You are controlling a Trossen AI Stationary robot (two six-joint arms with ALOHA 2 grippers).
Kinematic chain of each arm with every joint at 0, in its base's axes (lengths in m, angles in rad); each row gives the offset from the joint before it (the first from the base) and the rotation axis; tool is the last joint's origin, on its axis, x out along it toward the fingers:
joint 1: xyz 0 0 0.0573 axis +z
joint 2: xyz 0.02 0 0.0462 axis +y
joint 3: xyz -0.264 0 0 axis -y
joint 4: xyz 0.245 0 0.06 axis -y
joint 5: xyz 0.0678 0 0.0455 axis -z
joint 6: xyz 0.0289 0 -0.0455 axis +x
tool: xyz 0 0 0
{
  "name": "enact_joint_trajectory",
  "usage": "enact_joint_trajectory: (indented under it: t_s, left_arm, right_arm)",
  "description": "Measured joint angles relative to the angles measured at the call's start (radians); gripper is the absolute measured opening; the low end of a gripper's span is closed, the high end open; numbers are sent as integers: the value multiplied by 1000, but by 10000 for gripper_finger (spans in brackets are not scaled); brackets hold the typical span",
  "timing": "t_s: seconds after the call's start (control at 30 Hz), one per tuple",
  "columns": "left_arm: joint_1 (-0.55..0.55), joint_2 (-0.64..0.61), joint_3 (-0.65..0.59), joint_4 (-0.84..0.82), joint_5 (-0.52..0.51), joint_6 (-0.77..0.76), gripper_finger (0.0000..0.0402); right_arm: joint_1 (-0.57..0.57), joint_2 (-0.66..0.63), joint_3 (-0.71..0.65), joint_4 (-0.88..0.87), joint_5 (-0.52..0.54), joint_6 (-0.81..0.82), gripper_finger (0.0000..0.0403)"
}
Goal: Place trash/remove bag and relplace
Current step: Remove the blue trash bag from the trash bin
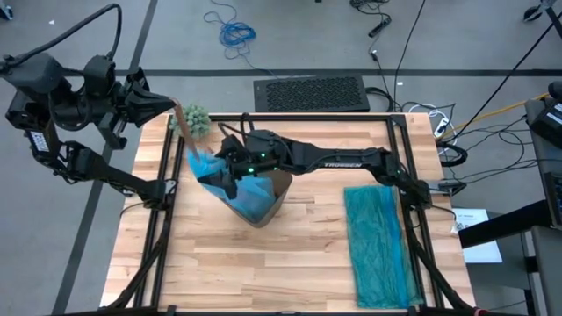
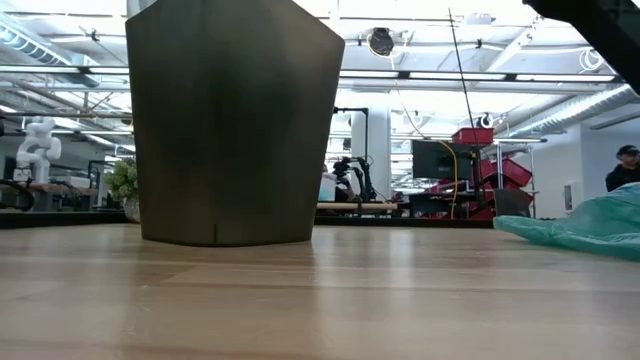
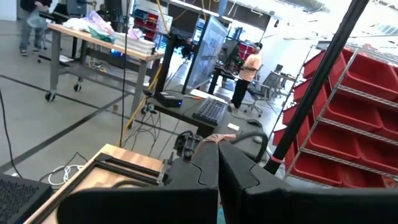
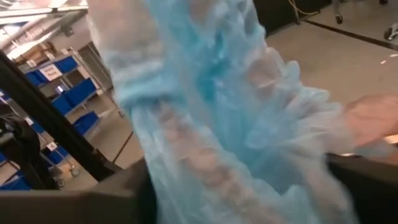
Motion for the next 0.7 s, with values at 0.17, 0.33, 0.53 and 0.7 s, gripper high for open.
enact_joint_trajectory:
  t_s: [0.17, 0.33, 0.53, 0.7]
  left_arm:
    - [0, 15, 0, 12, -1, 3, 0]
    - [0, 21, 0, 49, -3, 18, 5]
    - [0, 22, 0, 191, -5, 81, 64]
    - [0, 22, 0, 319, -17, 139, 129]
  right_arm:
    - [-3, 2, 2, -3, 0, -46, 41]
    - [-8, -8, 51, -24, 3, -101, 3]
    - [-8, -76, 53, 4, 13, -140, 1]
    - [-8, -140, 51, 17, 68, -214, 0]
